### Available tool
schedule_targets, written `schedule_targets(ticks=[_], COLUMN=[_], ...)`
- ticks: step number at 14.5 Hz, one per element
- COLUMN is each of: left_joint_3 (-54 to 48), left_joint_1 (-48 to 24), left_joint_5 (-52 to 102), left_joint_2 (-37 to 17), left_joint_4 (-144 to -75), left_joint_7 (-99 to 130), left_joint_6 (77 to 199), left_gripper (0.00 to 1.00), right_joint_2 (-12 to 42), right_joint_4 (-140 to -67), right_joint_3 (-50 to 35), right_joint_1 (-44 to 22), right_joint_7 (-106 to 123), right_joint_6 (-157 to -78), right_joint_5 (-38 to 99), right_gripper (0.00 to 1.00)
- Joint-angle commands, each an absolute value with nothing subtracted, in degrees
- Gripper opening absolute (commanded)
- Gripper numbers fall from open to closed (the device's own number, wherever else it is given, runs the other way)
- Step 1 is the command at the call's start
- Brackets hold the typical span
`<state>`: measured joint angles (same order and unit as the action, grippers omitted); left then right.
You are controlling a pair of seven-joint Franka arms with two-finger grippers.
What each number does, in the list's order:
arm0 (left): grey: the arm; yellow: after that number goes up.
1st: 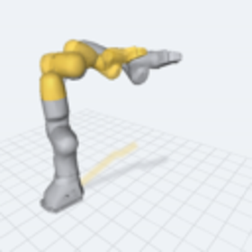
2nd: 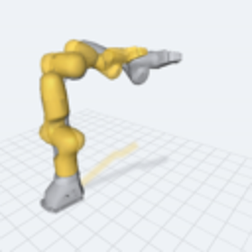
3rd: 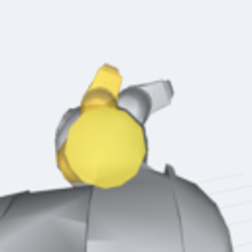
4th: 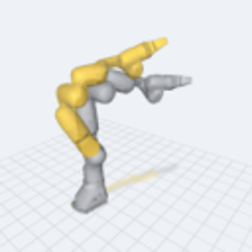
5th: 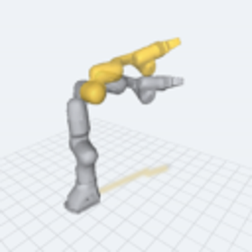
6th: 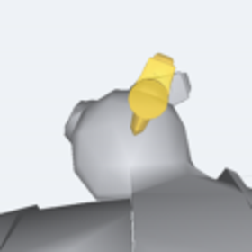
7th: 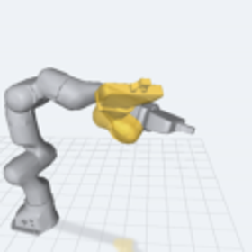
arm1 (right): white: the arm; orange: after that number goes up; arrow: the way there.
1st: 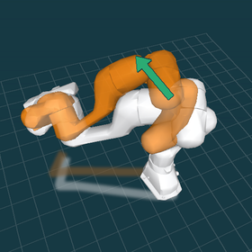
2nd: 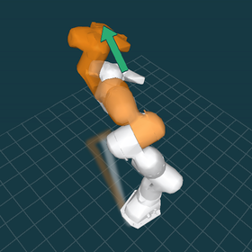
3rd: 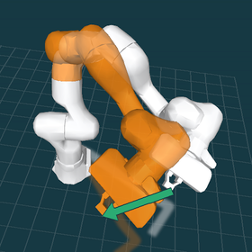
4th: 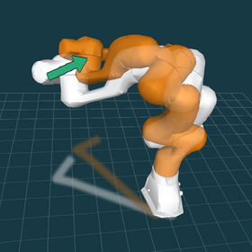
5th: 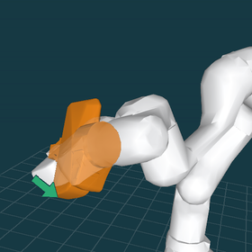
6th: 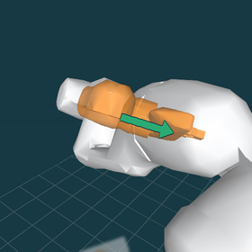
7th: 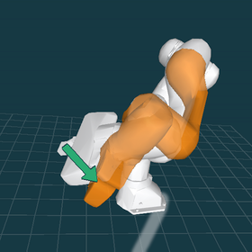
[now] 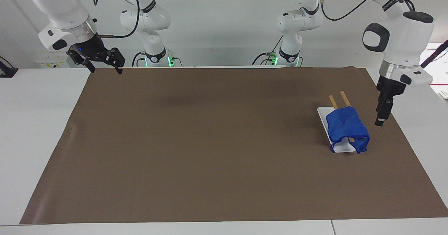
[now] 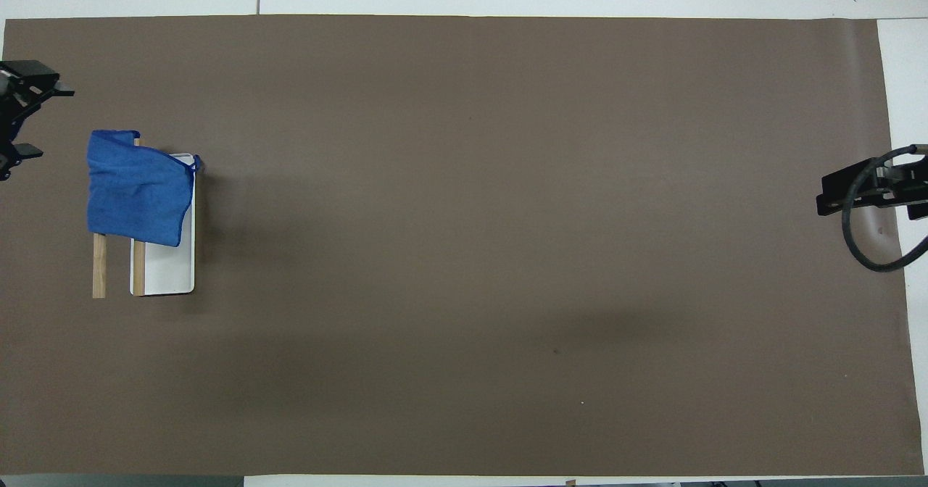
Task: Right arm passes towel to left arm to hang
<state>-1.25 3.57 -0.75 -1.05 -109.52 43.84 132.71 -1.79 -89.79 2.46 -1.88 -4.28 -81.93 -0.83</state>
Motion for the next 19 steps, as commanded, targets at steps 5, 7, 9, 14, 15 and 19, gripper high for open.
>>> schedule_targets(ticks=[5,7,9,14,15,19], left_joint_3=[-1.4,-1.5,-1.2,-0.6,-0.6,-0.5], left_joint_1=[-4.0,-4.2,-4.0,-2.0,-2.0,-0.4], left_joint_5=[-0.2,0.2,3.4,4.2,3.8,3.3], left_joint_2=[-0.8,-0.4,-0.1,-2.1,-2.2,-1.6], left_joint_4=[-104.9,-102.1,-99.8,-91.2,-90.5,-91.0], left_joint_7=[29.8,23.8,18.2,5.9,4.0,-4.2], left_joint_6=[120.5,113.5,109.5,98.2,96.2,92.2], left_gripper=[1.00,1.00,1.00,1.00,1.00,1.00], right_joint_2=[-2.5,-2.5,-2.5,-2.4,-2.4,-2.3], right_joint_4=[-90.1,-90.1,-90.0,-89.9,-89.9,-90.3], right_joint_3=[2.2,2.2,2.2,2.3,2.3,2.6], right_joint_1=[-1.5,-1.5,-1.5,-1.3,-0.9,-0.7], right_joint_7=[-3.7,-3.7,-3.7,-3.5,-3.3,-3.3], right_joint_6=[-81.2,-81.1,-81.3,-81.6,-81.9,-84.5], right_joint_5=[0.3,0.6,0.6,0.5,0.6,0.6], right_gripper=[1.00,1.00,1.00,1.00,1.00,1.00])
